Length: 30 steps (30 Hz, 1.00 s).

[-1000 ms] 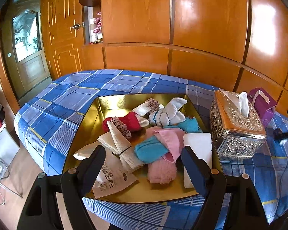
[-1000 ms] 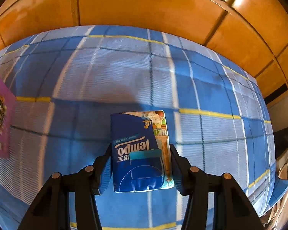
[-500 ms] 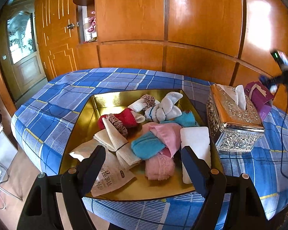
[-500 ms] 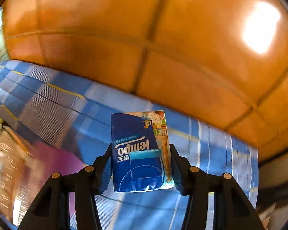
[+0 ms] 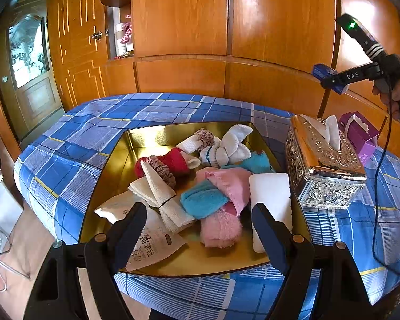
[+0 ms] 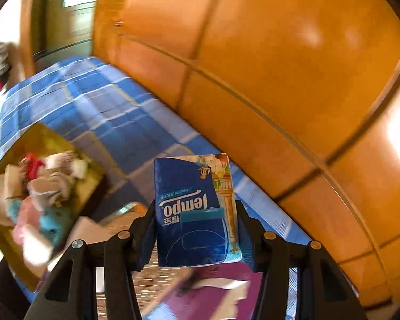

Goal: Organize soft objects
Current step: 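Carry the blue Tempo tissue pack with the right tool into the gold tray and release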

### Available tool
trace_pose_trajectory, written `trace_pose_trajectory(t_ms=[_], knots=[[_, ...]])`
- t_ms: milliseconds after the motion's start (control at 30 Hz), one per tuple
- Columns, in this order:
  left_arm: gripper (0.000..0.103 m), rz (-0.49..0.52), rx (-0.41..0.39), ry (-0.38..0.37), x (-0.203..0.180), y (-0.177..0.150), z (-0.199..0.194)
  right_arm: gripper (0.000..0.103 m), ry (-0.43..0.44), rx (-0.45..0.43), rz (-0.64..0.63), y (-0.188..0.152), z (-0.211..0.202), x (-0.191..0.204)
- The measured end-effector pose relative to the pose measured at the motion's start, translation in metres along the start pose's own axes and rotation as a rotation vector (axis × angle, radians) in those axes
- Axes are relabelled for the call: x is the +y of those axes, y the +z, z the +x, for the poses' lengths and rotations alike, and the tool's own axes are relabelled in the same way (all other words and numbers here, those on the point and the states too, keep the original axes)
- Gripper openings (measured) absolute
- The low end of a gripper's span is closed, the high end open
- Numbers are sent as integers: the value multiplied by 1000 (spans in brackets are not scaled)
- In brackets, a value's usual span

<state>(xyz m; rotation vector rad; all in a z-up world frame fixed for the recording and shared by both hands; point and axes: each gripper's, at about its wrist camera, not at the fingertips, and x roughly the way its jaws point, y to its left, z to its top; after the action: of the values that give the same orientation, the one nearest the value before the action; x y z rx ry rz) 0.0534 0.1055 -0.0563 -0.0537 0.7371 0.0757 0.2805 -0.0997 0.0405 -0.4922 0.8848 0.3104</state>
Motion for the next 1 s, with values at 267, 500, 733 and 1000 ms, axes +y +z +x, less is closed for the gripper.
trace_pose_trajectory(t_ms=[267,500,733,1000], knots=[[82,-4,4,2,1,-2,0,53,135,-4,-79,-2,-13,61],[82,-39,8,34,17,-1,-2,53,275,34,-63,-21,-15,109],[82,-158,-10,156,72,0,-11,53,418,57,-105,-47,-20,170],[82,-224,-11,186,95,-5,-9,53,431,22,-87,-39,7,224]])
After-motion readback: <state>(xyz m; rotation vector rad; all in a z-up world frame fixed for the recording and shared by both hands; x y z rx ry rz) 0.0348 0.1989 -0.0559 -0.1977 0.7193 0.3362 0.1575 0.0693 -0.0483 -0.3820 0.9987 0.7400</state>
